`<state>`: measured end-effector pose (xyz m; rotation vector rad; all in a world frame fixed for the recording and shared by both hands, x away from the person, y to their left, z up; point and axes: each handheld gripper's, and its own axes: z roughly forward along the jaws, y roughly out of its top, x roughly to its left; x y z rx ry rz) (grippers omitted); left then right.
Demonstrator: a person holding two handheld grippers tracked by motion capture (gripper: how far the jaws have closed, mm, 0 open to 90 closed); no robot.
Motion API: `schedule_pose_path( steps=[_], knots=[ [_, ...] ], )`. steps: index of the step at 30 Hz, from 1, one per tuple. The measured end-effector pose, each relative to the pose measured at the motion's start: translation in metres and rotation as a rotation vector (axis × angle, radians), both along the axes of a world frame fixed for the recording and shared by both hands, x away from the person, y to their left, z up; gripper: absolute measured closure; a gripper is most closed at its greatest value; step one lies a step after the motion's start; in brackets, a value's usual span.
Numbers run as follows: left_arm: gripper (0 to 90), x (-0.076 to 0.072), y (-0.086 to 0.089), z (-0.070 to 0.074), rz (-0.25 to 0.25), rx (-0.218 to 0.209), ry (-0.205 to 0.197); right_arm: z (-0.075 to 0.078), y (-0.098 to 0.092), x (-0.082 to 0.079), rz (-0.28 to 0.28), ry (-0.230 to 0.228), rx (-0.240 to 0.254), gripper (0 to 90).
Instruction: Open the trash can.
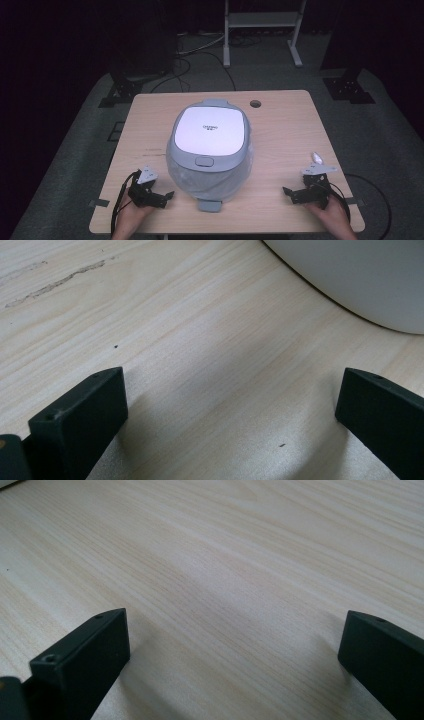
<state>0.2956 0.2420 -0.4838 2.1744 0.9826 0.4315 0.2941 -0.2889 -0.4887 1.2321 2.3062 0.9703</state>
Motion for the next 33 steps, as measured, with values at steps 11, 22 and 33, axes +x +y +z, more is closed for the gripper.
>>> schedule_pose_path(
  steps=[11,22,33],
  knots=[
    [12.5,-0.001,-0.001,0.005,-0.039,-0.005,-0.002,0.000,0.000,0.000,0.000,0.000,0.000,0.0],
    [35.8,-0.007,0.006,0.020,-0.089,-0.076,0.013,0.000,0.000,0.000,0.000,0.000,0.000,0.0],
    [70.6,-0.011,0.007,0.040,-0.101,-0.108,-0.015,0.000,0.000,0.000,0.000,0.000,0.000,0.0]
  ],
)
